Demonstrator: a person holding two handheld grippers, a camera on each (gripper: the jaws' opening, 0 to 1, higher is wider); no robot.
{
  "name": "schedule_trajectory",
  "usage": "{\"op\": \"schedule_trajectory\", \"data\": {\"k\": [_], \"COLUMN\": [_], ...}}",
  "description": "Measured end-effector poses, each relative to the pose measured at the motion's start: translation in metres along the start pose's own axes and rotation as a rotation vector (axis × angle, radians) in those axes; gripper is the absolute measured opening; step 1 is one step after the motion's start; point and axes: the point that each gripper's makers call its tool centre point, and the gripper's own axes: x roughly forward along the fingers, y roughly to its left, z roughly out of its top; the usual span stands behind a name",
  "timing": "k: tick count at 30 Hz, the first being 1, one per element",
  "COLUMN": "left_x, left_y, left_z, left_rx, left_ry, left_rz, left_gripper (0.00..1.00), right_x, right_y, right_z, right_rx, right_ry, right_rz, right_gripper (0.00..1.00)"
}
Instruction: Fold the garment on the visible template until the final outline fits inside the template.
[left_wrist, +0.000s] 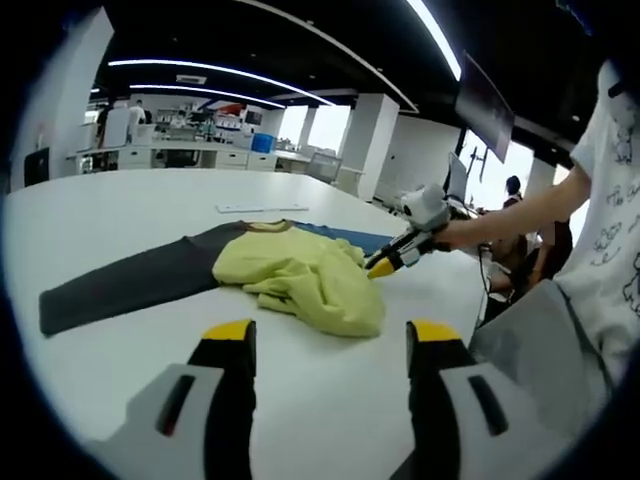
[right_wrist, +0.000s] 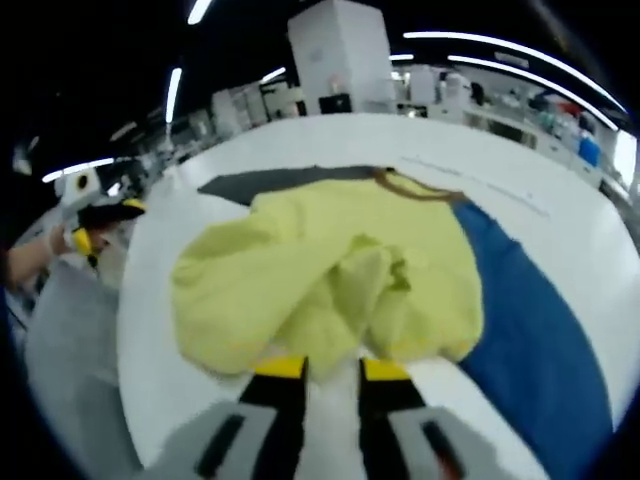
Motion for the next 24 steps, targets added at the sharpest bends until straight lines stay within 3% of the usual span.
{"op": "schedule_trajectory", "data": {"k": [6,13,24], "left_x": [-0.001,0.000,0.003], "left_y": [0.002,0.002,0.003], "left_z": [-0.002,-0.001,-0.004], "left_rx": [0.001,0.000,-0.005], "left_ry": [0.005,0.002,0.003], "left_rz": [0.002,0.001,0.003], "left_gripper": [0.57,0.56,0.53], "right_x": [0.005,-0.004,-0.053], "right_y": [0.004,0.005,0.014], "right_z": [-0.004,-0.003,-0.023], "right_rx": [0.029,0.039,0.133], "right_ry": [0.000,-0.018,-0.083], "right_rz": [0.016,0.013,-0.017], "right_gripper": [0.00,0.00,0.00]}}
